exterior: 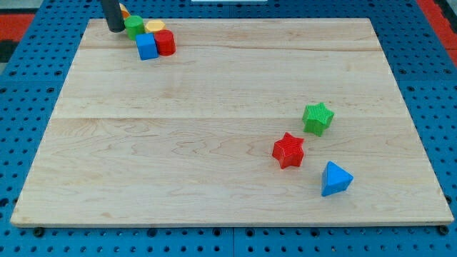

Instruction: Nudge the blue cube along with red circle a bit right

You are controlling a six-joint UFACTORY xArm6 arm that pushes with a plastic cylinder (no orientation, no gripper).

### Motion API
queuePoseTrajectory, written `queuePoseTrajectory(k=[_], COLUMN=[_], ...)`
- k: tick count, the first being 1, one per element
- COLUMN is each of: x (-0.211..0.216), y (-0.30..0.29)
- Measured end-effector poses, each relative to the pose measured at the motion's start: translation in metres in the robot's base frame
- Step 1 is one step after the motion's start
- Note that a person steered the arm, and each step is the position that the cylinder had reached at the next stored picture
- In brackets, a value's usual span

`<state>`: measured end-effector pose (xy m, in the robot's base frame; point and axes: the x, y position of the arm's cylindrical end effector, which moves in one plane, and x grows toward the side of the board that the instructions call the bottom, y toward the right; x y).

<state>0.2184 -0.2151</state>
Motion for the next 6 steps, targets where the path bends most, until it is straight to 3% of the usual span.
queuePoseTrajectory(k=[2, 3, 5, 6], x=[-0.001, 0.012, 0.169, 0.228], y=[0.021, -0.003, 0.103, 0.142])
